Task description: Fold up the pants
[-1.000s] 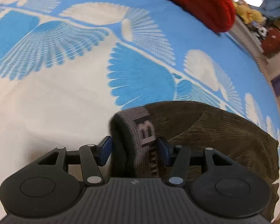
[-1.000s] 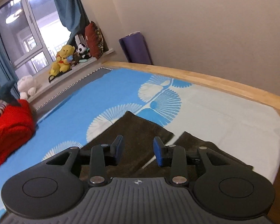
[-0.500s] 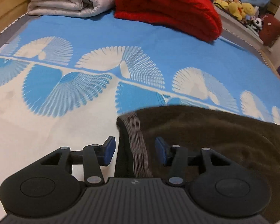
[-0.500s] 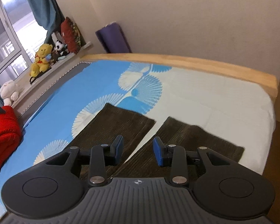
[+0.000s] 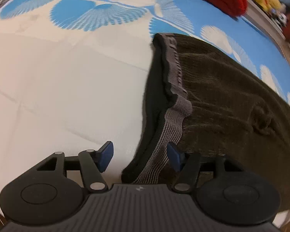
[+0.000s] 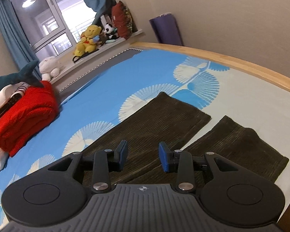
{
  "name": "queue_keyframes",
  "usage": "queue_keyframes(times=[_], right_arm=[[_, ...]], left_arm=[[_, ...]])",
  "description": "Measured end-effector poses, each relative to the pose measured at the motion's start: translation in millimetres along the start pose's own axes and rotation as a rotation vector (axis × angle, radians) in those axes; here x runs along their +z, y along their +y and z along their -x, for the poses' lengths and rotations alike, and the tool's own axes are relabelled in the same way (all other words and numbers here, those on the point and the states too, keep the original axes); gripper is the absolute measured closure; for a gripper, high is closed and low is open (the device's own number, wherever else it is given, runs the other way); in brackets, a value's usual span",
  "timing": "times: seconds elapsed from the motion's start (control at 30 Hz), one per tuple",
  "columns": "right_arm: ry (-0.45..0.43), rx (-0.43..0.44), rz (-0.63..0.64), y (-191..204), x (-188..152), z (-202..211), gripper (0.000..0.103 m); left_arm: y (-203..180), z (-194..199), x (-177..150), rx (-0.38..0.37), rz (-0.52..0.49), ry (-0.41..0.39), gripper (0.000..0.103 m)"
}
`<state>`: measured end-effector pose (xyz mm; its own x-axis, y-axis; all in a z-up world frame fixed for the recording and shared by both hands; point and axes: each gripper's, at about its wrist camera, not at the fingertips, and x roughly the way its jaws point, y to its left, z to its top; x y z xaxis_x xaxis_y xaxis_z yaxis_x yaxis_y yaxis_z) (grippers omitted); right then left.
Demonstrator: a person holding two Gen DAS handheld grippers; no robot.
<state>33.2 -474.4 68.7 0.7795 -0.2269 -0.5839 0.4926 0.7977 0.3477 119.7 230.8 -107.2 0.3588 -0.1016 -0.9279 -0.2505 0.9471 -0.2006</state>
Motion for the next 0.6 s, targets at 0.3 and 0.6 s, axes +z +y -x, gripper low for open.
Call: queue_keyframes(times=[0.3, 0.6], right_arm=[[0.023, -0.034, -0.010, -9.6, -5.8, 5.2, 0.066], [0.035, -0.037, 0.074, 9.5, -9.0, -1.7, 0.066]], left_arm=[[-20.7, -7.8, -15.6, -0.026, -0.250, 0.072, 0.096], [-8.9, 28.4, -24.6, 0.037, -0.290, 0.071, 0.095]])
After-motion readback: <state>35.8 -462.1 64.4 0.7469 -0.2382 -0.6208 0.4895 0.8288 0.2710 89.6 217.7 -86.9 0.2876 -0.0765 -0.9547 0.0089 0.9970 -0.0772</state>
